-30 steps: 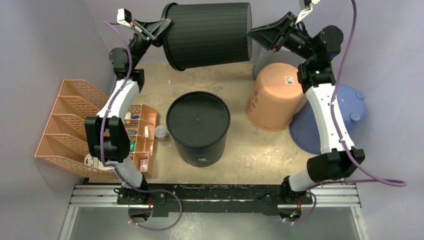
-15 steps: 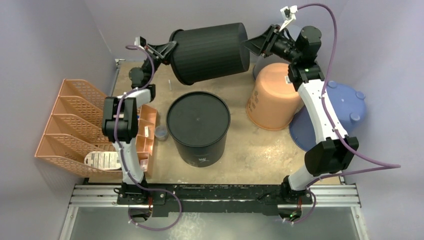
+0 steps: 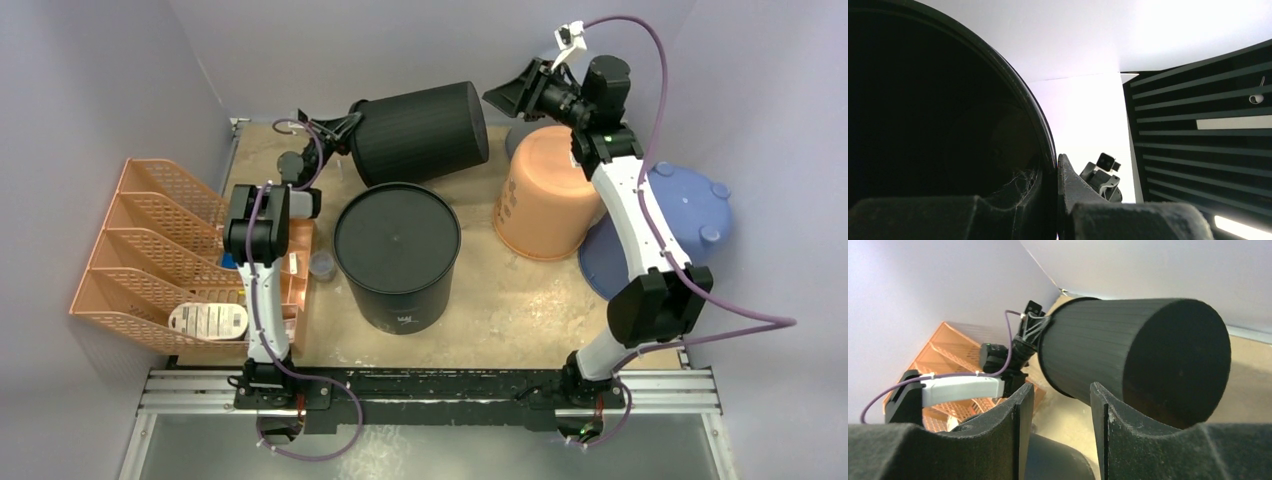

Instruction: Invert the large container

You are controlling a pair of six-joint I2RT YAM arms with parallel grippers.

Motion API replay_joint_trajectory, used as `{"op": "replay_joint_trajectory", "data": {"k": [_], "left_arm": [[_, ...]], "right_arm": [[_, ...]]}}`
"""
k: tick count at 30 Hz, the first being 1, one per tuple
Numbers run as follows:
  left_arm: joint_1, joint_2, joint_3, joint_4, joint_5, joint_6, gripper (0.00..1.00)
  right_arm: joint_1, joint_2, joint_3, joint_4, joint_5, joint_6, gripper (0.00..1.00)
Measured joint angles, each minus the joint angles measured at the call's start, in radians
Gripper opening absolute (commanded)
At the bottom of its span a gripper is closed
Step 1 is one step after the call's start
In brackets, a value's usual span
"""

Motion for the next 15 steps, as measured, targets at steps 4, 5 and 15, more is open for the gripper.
{"op": "replay_joint_trajectory", "data": {"k": [4, 5, 15], "left_arm": [[-0.008, 0.034, 0.002, 0.019, -0.022, -0.001, 0.0], [-0.013, 0.049, 0.005, 0.023, -0.029, -0.005, 0.0], [-0.026, 0.135, 0.065, 0.058, -0.065, -0.042, 0.0]], "right_arm": [[0.006, 0.063, 0.031, -0.067, 0.072, -0.03, 0.53], [0.011, 0.08, 0.042, -0.092, 0.096, -0.041, 0.54], [0.079, 0.264, 0.187, -0.282, 0.3, -0.139, 0.73]]}}
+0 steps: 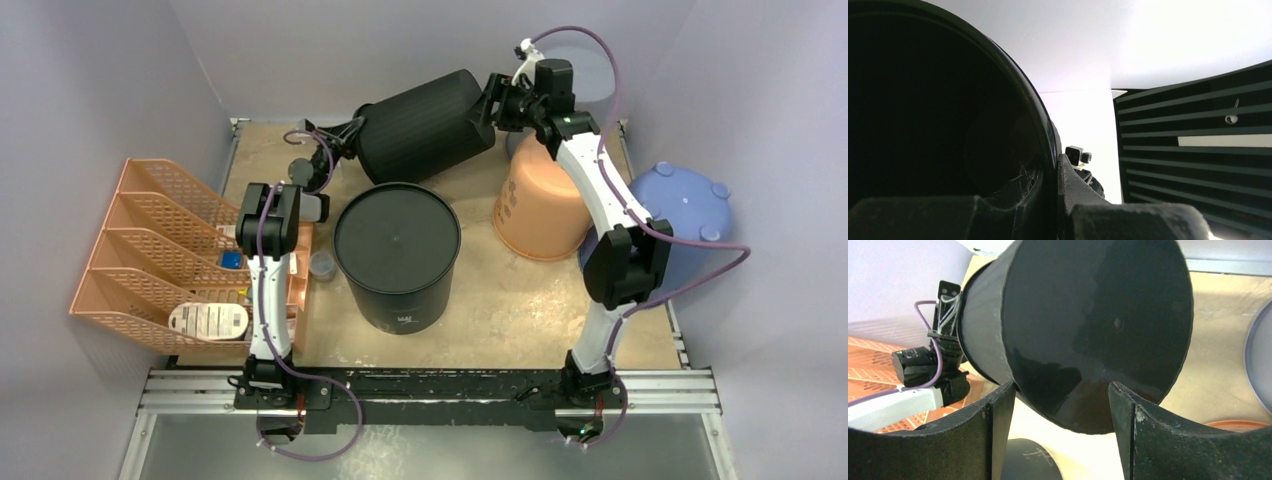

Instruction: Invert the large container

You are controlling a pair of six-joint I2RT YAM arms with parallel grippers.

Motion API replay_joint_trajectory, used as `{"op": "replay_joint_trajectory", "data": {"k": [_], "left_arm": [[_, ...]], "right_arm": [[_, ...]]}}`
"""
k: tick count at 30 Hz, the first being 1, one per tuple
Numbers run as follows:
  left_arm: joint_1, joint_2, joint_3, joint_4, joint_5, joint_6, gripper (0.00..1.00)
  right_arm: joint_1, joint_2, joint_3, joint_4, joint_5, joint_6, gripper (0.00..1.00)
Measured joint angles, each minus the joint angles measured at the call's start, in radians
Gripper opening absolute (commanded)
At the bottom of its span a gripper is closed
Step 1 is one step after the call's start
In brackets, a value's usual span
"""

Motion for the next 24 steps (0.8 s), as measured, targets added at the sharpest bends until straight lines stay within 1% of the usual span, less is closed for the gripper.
{"op": "replay_joint_trajectory", "data": {"k": [9, 16, 19, 21, 24], "left_arm": [[0.003, 0.028, -0.001, 0.006, 0.013, -0.017, 0.0], [0.003, 0.036, -0.029, 0.008, 0.02, -0.019, 0.0], [0.005, 0.051, -0.029, 0.008, 0.026, -0.019, 0.0], [0.005, 0.06, -0.024, 0.008, 0.032, -0.021, 0.03], [0.005, 0.068, -0.022, 0.008, 0.049, -0.026, 0.12]], "right_arm": [[0.051, 0.017, 0.008, -0.006, -0.009, -0.021, 0.73], [0.082, 0.001, 0.01, 0.037, -0.029, -0.023, 0.73], [0.11, -0.004, 0.035, 0.049, -0.034, -0.025, 0.73], [0.134, -0.004, 0.061, 0.056, -0.034, -0.032, 0.73], [0.157, -0.004, 0.08, 0.069, -0.034, -0.037, 0.73]]}}
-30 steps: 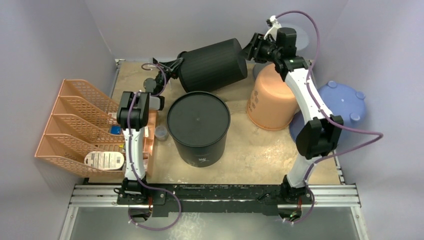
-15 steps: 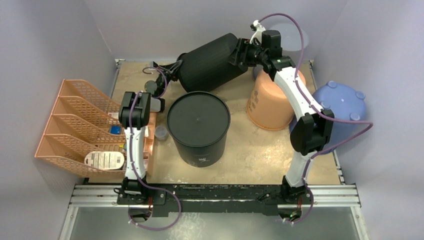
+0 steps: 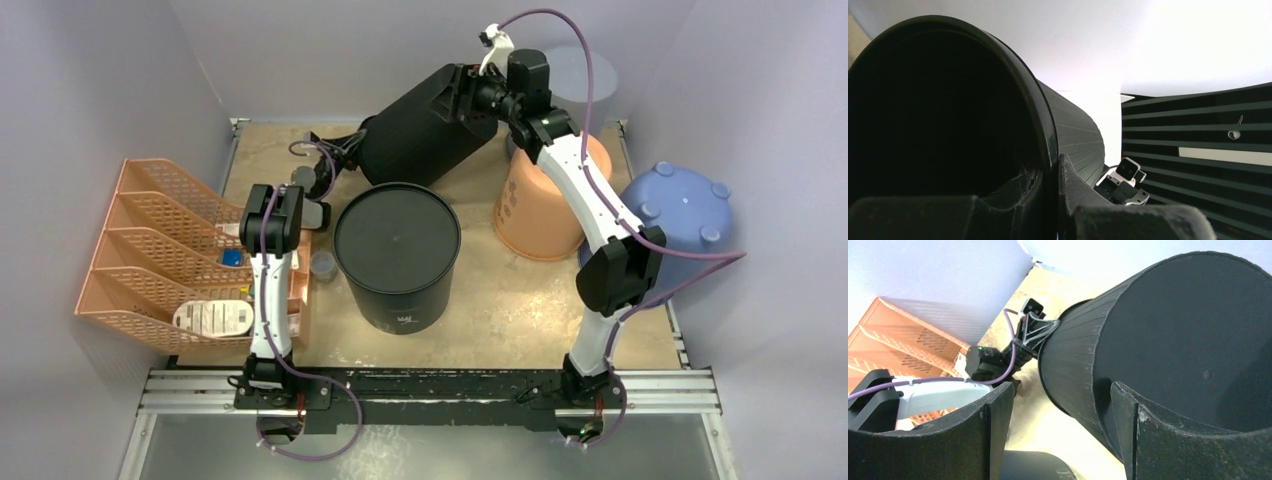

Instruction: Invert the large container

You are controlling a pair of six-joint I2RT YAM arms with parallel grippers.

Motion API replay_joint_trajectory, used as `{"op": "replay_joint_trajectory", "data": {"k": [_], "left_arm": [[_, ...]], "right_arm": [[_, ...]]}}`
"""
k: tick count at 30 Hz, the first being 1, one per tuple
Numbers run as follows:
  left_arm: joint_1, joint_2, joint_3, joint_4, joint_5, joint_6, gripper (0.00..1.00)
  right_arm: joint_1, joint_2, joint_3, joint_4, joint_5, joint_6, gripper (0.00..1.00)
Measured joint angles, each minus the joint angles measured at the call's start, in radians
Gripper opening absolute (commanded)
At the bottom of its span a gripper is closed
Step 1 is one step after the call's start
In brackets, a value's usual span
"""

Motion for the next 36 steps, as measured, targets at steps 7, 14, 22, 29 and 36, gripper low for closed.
{"op": "replay_joint_trajectory", "data": {"k": [7, 14, 22, 29, 36], "left_arm": [[0.002, 0.0, -0.008, -0.023, 0.07, 0.0, 0.39], [-0.001, -0.024, -0.043, -0.175, 0.151, 0.087, 0.5], [0.006, -0.135, -0.074, -0.632, 0.176, 0.453, 0.54], [0.009, -0.276, 0.014, -1.18, 0.109, 0.874, 0.54], [0.007, -0.364, 0.13, -1.519, 0.02, 1.155, 0.55]], "right_arm": [[0.011, 0.0, 0.001, 0.009, -0.006, -0.005, 0.76], [0.028, 0.01, 0.013, -0.006, -0.025, -0.005, 0.78], [0.038, 0.034, 0.015, -0.04, -0.03, -0.002, 0.79], [0.038, 0.041, 0.014, -0.048, -0.039, 0.008, 0.84], [0.04, 0.088, 0.068, -0.101, 0.013, 0.014, 0.84]]}}
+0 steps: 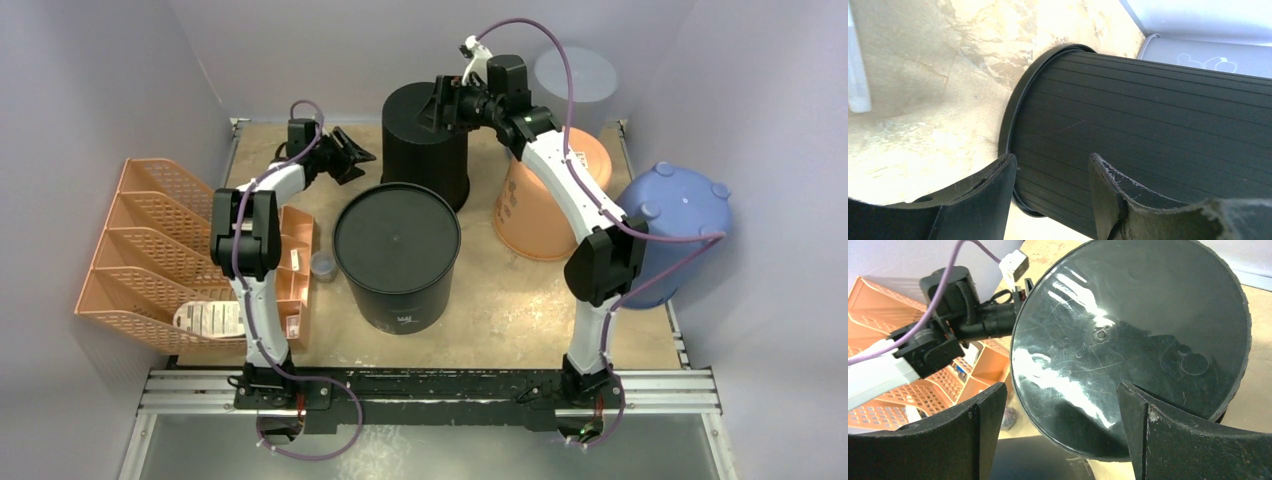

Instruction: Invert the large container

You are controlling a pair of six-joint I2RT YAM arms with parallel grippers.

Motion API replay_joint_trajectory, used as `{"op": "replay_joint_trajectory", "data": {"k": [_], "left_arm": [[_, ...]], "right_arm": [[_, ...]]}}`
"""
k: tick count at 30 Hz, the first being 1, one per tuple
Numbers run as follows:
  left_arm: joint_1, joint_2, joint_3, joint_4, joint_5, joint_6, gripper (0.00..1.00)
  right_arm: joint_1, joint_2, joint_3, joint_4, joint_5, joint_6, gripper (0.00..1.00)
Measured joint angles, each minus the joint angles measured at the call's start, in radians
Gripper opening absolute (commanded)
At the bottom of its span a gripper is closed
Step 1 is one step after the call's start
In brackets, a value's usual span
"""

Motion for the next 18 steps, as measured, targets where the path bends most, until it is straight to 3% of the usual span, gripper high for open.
{"op": "replay_joint_trajectory", "data": {"k": [12, 15, 18], "left_arm": [[-0.002, -0.064, 0.25, -0.393, -0.218, 0.314, 0.55], [-0.002, -0.097, 0.303, -0.445, -0.28, 0.362, 0.57], [-0.002, -0.146, 0.329, -0.497, -0.364, 0.402, 0.59]], "right_arm": [[0.002, -0.004, 0.126, -0.161, 0.137, -0.034, 0.92], [0.002, -0.043, 0.145, -0.19, 0.173, -0.048, 0.99], [0.002, -0.122, 0.148, -0.216, 0.239, -0.07, 1.0]]}}
